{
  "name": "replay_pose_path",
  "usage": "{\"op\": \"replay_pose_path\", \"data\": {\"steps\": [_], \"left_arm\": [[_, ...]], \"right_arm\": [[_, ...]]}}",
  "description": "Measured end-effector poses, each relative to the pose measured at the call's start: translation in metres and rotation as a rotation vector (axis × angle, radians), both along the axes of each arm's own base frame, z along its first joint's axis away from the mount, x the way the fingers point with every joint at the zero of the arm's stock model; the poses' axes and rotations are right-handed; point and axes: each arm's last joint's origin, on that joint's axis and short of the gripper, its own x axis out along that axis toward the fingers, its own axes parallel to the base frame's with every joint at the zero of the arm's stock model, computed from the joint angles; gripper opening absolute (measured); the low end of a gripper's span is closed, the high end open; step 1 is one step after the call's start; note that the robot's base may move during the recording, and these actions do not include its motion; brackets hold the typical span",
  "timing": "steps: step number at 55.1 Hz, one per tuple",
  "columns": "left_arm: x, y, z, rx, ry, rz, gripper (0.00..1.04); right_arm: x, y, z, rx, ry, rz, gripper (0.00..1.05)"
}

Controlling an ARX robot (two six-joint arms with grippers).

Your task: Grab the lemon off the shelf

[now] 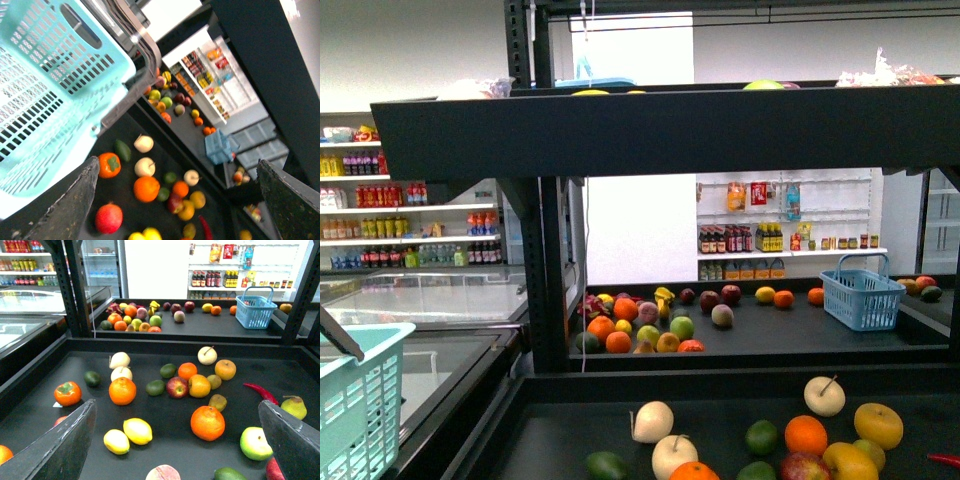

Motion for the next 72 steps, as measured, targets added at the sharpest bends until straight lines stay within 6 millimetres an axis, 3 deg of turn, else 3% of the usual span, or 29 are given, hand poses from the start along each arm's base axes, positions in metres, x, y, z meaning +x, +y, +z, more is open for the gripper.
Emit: {"op": "replay_pose_path", "data": {"steps": [12, 17, 23, 30, 49, 59, 72], "left_arm": [[0.043, 0.041, -0.009, -0.216, 0.024, 0.075, 0.97], [0.071, 0.056, -0.019, -0.304, 0.014, 0.1, 0.97], [0.104, 0.061, -0.024, -0.365, 0.004, 0.085, 0.97], [0.138, 0.061, -0.013, -0.393, -0.04, 0.052, 0.97], [0.184, 0.065, -0.019, -0.429, -0.03, 0.072, 0.97], [0.203, 0.062, -0.01, -0.416, -0.062, 0.047, 0.97], [0.224, 0.067, -0.013, -0.416, -0.061, 0.054, 0.97]], "right_arm": [[0.0, 0.0, 0.0, 0.0, 0.0, 0.0, 0.97], [0.0, 0.0, 0.0, 0.0, 0.0, 0.0, 0.97], [0.0, 0.0, 0.0, 0.0, 0.0, 0.0, 0.97], [0.0, 0.0, 0.0, 0.0, 0.0, 0.0, 0.97], [0.0, 0.0, 0.0, 0.0, 0.0, 0.0, 0.97], [0.0, 0.0, 0.0, 0.0, 0.0, 0.0, 0.97], [0.0, 0.0, 0.0, 0.0, 0.0, 0.0, 0.97]]}}
